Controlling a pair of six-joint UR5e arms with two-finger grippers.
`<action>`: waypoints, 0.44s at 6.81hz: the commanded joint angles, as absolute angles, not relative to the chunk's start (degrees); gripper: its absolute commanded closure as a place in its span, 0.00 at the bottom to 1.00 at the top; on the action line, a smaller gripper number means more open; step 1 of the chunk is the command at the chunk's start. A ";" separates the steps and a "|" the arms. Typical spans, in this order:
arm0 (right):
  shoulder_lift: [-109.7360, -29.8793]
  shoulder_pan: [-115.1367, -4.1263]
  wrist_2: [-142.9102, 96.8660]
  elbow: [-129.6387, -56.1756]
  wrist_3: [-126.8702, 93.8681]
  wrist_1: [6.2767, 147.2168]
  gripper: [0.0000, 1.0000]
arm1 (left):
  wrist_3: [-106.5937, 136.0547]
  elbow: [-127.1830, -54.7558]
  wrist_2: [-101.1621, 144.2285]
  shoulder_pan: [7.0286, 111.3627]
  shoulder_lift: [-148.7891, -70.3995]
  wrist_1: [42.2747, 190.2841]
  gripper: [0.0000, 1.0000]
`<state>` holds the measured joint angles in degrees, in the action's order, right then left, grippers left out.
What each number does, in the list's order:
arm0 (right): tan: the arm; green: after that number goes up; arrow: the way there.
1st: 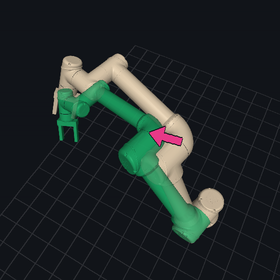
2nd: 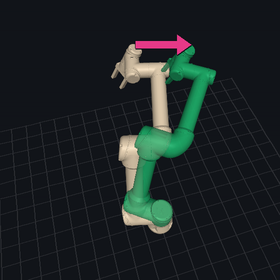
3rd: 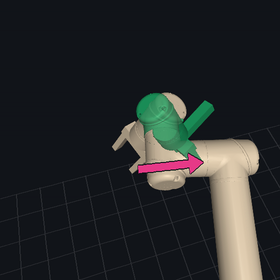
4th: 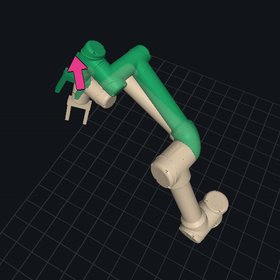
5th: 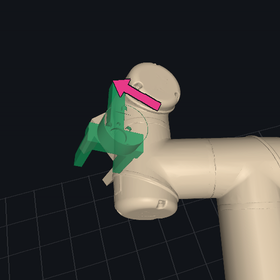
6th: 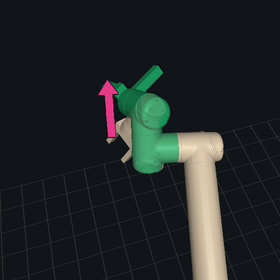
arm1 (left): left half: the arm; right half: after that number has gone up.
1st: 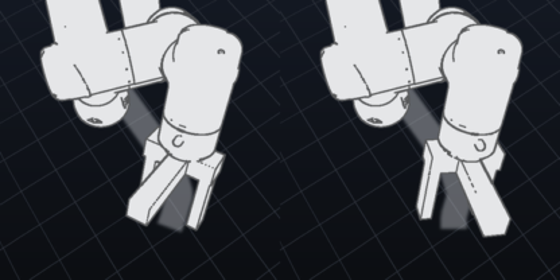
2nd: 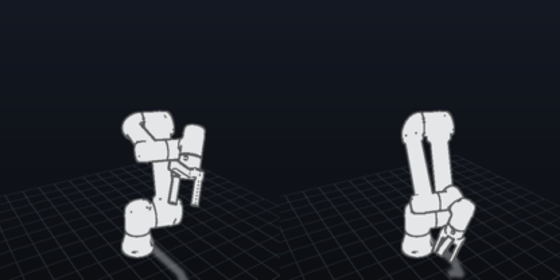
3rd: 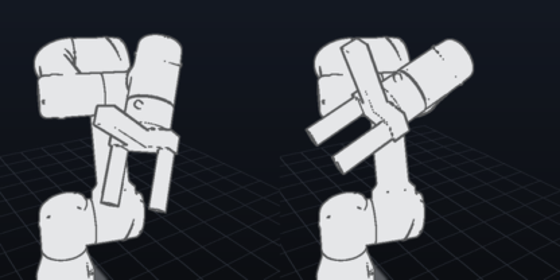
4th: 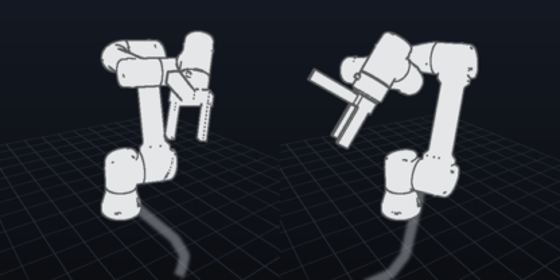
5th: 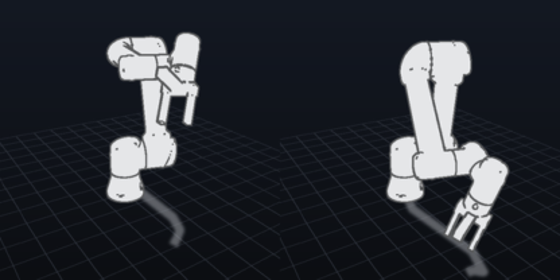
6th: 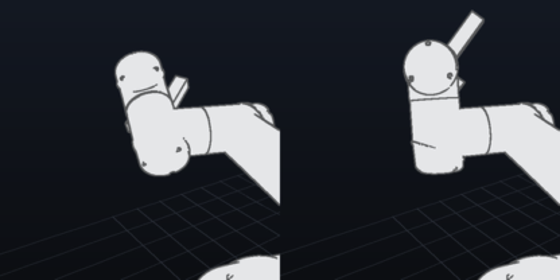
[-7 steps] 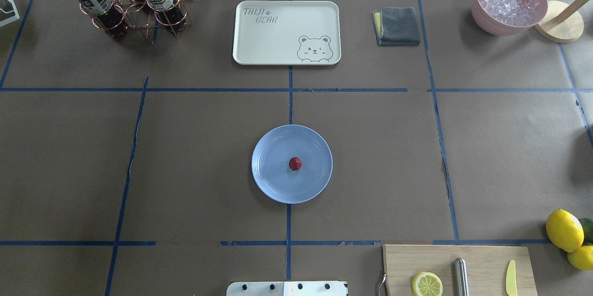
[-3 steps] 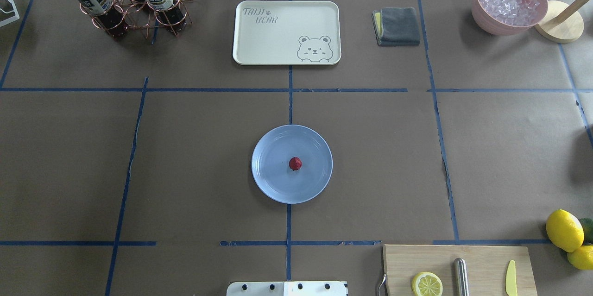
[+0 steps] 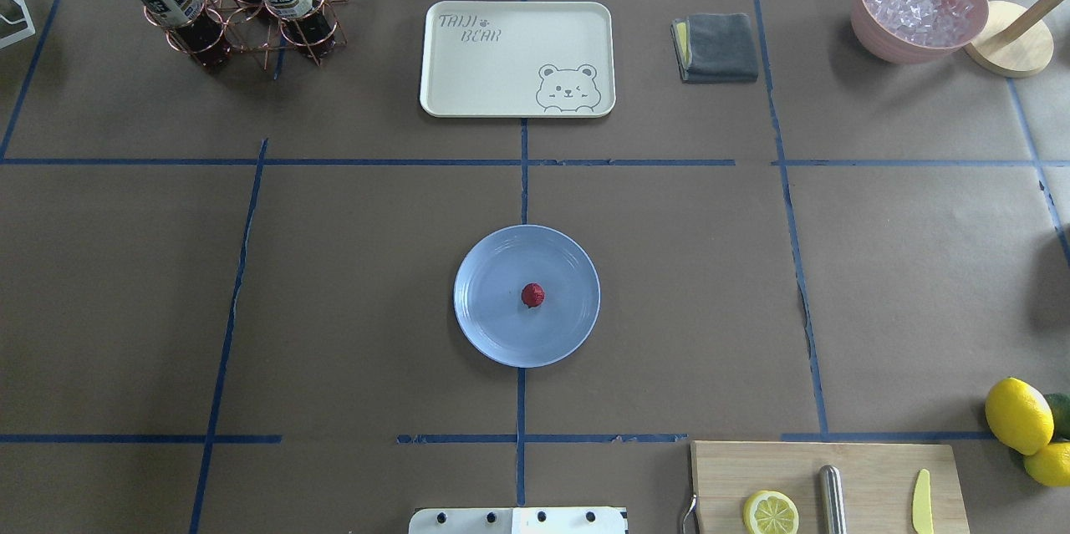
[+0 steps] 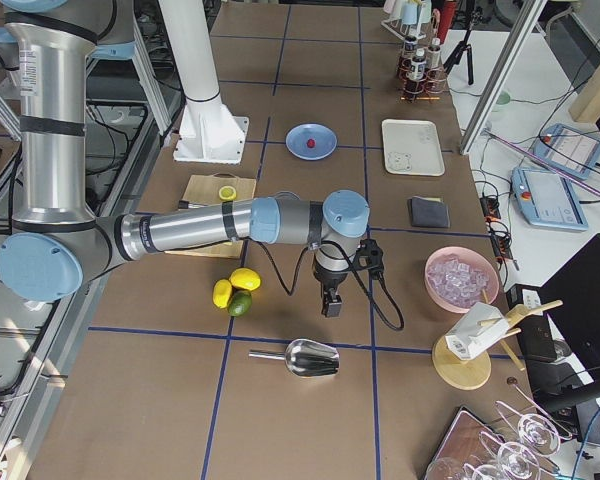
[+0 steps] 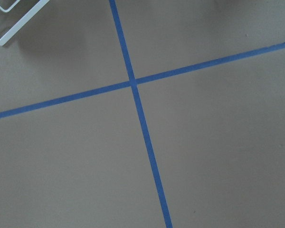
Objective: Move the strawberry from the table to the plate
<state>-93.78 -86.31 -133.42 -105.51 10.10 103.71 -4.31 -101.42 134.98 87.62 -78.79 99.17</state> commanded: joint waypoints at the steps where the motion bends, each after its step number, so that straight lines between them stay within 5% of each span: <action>1: -93.78 -86.31 -133.42 -105.47 10.02 103.71 0.00 | -4.31 -101.95 134.91 87.54 -78.22 93.72 0.00; 3: -93.78 -86.31 -133.42 -105.64 10.02 103.71 0.00 | -4.31 -101.95 134.91 87.54 -78.48 93.78 0.00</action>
<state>-93.78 -86.31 -133.38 -105.51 10.02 103.71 -4.31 -101.91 134.92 87.54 -78.28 94.11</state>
